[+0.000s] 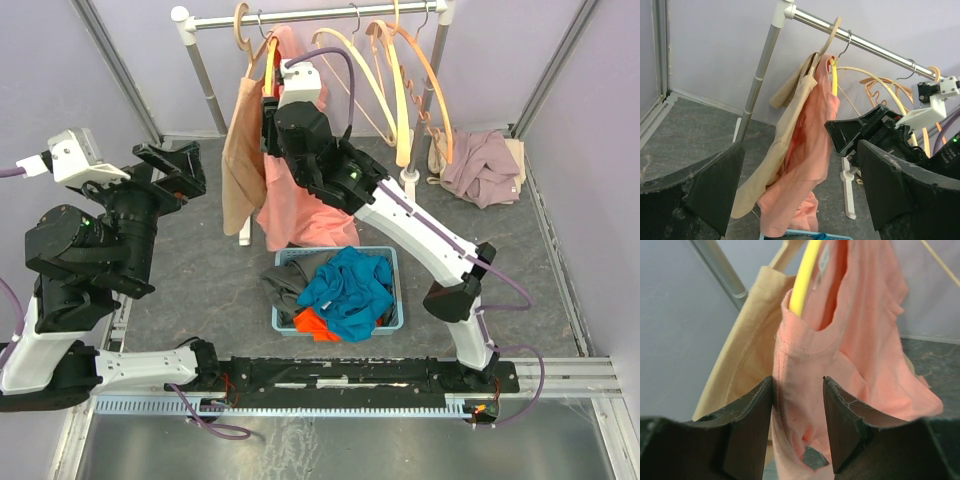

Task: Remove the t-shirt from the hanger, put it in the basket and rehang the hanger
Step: Pick up the hanger from the clothesline.

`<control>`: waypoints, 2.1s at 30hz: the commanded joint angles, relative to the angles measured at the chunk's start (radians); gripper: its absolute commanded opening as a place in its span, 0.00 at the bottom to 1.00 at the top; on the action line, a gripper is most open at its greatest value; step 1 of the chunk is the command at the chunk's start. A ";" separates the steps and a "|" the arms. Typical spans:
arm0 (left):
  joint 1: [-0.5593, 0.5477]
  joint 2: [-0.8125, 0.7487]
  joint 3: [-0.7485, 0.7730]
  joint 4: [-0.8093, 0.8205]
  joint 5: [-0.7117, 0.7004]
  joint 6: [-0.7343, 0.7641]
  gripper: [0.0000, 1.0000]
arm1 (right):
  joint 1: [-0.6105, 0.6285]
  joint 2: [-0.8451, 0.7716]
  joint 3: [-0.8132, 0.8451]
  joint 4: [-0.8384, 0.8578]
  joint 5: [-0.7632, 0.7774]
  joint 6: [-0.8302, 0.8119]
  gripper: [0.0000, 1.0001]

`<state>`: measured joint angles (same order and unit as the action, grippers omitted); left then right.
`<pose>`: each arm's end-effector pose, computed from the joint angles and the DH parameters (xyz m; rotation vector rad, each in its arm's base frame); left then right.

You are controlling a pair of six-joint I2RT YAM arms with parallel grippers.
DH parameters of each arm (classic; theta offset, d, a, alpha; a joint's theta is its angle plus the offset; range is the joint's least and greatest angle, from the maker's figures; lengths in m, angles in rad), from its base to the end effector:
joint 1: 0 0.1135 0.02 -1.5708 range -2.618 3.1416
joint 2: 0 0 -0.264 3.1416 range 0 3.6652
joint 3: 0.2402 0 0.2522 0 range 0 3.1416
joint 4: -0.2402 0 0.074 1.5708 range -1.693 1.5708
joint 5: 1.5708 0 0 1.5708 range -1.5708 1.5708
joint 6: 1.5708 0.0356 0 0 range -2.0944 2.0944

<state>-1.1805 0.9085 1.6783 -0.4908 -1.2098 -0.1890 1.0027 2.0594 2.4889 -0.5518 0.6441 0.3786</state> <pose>0.0593 -0.0567 0.5591 -0.3616 1.4372 -0.3316 0.2566 0.3622 0.4907 -0.0424 1.6922 0.4973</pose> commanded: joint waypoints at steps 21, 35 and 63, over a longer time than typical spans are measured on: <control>-0.005 0.009 -0.018 0.071 0.013 0.036 0.99 | -0.029 0.022 0.102 -0.068 0.079 -0.052 0.59; -0.005 0.018 -0.018 0.072 0.033 0.029 0.99 | -0.039 0.024 0.100 -0.049 0.099 -0.083 0.37; -0.005 0.041 -0.008 0.104 0.033 0.059 0.99 | -0.057 -0.132 -0.085 0.369 0.012 -0.281 0.01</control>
<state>-1.1805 0.9318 1.6554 -0.4313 -1.1759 -0.1631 0.9485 2.0403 2.4039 -0.3489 0.6628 0.1390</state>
